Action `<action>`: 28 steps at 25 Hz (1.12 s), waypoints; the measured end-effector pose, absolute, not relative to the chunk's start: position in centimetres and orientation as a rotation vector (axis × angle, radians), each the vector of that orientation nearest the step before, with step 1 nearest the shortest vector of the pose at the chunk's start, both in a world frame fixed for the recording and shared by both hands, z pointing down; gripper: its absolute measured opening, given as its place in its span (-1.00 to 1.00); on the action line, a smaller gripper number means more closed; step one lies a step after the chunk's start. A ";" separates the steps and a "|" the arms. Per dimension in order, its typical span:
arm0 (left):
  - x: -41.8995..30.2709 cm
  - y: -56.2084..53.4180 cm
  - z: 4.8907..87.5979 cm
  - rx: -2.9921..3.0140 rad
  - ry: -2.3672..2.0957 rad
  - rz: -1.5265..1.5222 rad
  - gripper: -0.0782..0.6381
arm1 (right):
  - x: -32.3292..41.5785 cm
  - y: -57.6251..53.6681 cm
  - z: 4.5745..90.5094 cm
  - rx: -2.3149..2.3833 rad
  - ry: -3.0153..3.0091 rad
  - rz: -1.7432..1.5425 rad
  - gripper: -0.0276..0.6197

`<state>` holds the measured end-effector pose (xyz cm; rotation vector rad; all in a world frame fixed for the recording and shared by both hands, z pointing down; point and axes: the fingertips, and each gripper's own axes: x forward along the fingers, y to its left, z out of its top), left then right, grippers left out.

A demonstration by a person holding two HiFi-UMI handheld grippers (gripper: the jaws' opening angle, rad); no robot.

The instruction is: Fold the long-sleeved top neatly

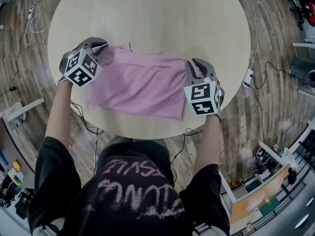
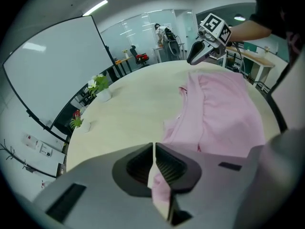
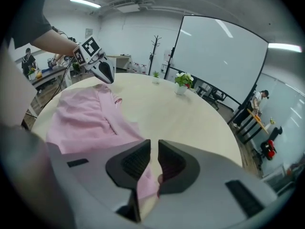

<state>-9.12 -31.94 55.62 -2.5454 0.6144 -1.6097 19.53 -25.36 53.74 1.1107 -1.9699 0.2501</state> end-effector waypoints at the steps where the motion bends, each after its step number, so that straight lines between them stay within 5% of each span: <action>1: -9.1 -31.8 55.2 -2.544 0.613 -1.601 -0.70 | 19.7 -25.0 53.3 1.134 -1.968 0.254 -0.75; 8: -9.1 -29.0 52.4 -2.559 0.571 -1.533 -0.75 | 19.8 -20.3 50.4 1.282 -1.976 0.308 -0.90; 28: -6.3 -17.8 46.6 -2.668 0.286 -1.292 -0.75 | 16.6 -3.2 47.8 1.671 -1.951 0.635 -0.90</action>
